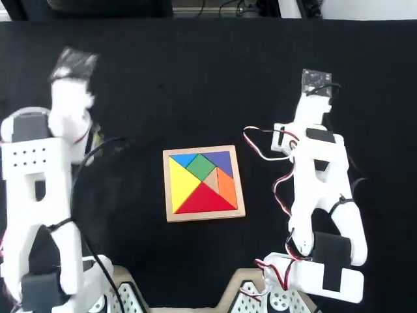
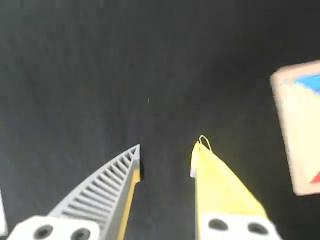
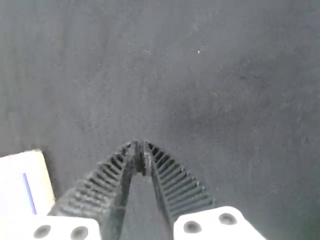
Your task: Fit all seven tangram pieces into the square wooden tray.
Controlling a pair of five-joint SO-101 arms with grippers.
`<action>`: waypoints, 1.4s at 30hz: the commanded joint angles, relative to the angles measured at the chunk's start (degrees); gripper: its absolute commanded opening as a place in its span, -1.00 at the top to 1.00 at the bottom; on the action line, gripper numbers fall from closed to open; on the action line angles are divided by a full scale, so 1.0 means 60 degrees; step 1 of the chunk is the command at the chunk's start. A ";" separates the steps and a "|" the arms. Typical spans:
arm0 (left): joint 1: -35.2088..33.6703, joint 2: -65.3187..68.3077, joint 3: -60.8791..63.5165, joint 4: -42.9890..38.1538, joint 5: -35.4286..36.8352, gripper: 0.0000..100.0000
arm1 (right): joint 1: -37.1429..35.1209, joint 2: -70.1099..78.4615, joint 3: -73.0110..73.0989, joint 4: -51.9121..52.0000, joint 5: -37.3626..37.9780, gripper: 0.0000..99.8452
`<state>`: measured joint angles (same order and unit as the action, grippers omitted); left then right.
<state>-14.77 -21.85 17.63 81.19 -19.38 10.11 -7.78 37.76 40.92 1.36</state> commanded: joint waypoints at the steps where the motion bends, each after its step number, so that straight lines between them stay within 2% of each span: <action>1: -0.1502 -0.1084 0.3158 -0.1099 0.0586 0.67 | -0.0484 -0.0110 -0.0359 0.1832 0.1480 0.98; 4: -0.2176 -0.2286 0.5311 -0.2491 0.0586 0.67 | -0.1011 0.0051 -0.0154 0.2901 0.2447 0.98; 8: -0.2117 -0.3531 0.7670 -0.4132 0.1231 0.67 | -0.1832 0.0168 0.0242 0.2813 0.2799 0.98; 10: -0.2190 -0.3912 0.8168 -0.4645 0.1495 0.67 | -0.2447 0.0168 0.0374 0.2842 0.3326 0.98; 13: -0.2205 -0.4015 0.8388 -0.4674 0.1524 0.67 | -0.3121 0.0183 0.0564 0.2857 0.3795 0.98; 15: -0.2322 -0.3897 0.8447 -0.4747 0.1509 0.67 | -0.3150 0.0183 0.0579 0.2886 0.3824 0.98; 21: -0.2440 -0.3311 0.8300 -0.4777 0.1480 0.67 | -0.2491 0.0183 0.0652 0.3810 0.4190 0.98; 26: -0.2440 -0.2901 0.8227 -0.5055 0.1480 0.67 | -0.2081 0.0168 0.1297 0.3648 0.4762 0.98; 31: -0.2425 -0.2784 0.8227 -0.5084 0.1480 0.67 | -0.2769 0.0110 0.1853 0.3604 0.4952 0.98; 42: -0.2425 -0.2725 0.8227 -0.5084 0.1480 0.67 | -0.3927 0.0183 0.1297 0.3136 0.4586 0.98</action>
<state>-28.84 -38.29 68.26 51.56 -10.95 -10.55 -6.46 48.84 61.41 29.93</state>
